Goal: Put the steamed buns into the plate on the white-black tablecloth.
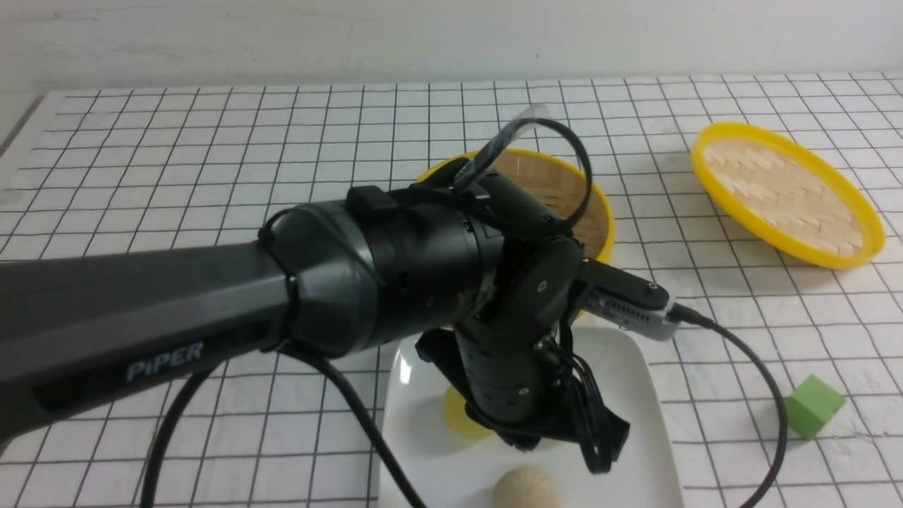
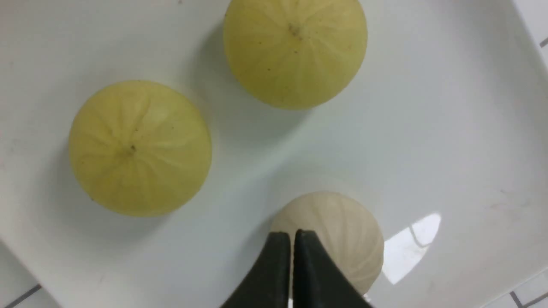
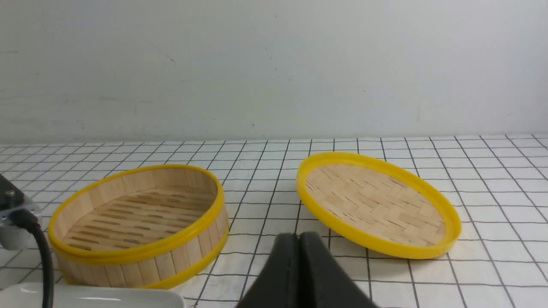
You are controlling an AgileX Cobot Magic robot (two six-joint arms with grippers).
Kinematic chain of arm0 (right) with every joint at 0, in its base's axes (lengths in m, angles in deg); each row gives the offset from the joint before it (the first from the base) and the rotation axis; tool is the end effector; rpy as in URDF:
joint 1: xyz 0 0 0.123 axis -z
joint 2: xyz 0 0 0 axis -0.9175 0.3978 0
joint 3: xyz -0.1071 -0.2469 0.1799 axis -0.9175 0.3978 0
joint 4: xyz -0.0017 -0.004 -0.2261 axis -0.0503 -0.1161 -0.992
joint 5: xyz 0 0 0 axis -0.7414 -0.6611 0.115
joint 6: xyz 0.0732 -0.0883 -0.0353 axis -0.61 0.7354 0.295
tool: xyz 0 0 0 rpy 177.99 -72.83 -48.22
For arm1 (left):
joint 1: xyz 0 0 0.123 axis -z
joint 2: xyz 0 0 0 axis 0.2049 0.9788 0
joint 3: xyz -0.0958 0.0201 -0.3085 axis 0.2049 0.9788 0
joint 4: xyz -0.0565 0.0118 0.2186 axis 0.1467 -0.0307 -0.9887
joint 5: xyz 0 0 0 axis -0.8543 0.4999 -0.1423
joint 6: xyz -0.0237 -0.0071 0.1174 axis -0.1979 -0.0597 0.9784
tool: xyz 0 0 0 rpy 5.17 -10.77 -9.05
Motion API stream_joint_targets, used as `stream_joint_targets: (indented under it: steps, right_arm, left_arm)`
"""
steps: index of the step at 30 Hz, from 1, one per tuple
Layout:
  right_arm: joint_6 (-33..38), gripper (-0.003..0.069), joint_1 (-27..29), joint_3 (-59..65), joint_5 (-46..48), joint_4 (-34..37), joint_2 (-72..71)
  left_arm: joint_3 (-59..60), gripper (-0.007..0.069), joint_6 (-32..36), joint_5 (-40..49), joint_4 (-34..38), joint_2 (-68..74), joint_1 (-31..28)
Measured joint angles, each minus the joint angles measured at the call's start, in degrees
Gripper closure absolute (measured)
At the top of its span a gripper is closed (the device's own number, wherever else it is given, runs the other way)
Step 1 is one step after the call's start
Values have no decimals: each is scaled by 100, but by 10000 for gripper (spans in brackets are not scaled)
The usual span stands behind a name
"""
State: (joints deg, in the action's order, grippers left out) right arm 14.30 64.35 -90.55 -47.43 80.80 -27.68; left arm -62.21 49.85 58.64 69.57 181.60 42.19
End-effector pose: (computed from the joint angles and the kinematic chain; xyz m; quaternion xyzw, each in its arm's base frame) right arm -0.0017 0.0121 0.2592 -0.0099 0.7104 0.0882 0.6982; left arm 0.2141 -0.2888 0.2567 0.3061 0.9409 -0.0728 0.1255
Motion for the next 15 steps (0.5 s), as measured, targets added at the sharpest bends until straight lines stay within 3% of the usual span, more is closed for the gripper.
stream_joint_targets:
  steps: [15]
  right_arm:
    - [0,657,0,0,222,-11,0]
  left_arm:
    - [0,617,0,10,-49,0,0]
